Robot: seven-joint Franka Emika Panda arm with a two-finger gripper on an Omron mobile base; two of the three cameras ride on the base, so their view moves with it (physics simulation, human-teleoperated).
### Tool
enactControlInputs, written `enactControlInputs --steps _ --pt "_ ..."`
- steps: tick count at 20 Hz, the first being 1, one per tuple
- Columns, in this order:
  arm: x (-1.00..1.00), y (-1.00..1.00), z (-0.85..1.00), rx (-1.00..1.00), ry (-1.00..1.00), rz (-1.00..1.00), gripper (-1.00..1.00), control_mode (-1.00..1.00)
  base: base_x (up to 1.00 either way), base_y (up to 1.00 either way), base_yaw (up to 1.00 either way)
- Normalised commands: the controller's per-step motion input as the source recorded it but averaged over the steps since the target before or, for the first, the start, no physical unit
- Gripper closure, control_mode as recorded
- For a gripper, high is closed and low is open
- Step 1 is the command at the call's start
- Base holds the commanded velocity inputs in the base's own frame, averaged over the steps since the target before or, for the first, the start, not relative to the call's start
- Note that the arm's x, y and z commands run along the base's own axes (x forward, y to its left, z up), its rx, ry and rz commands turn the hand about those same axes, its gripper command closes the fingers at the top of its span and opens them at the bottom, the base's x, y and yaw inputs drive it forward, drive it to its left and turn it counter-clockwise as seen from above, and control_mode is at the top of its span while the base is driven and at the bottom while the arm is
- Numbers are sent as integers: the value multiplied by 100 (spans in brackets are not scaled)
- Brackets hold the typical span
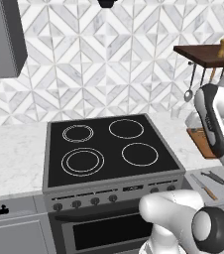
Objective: Place the appropriate cutting tool for cutting the carrot skin on the cutting board.
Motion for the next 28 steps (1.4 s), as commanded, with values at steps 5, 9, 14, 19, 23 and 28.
enactControlInputs --steps 5,9,14,19,23,28 --pt "-16 -97 -35 4 0 0 -100 -100 0 0 0" --pt "0 -72 -34 0 3 0 -100 -100 0 0 0" --pt "0 -74 -33 0 4 0 -100 -100 0 0 0" --pt "-5 -52 -49 0 11 -1 -100 -100 0 0 0" --pt "-1 -10 -54 -2 12 0 -100 -100 0 0 0" --pt "-27 0 -56 -6 1 -1 -100 -100 0 0 0"
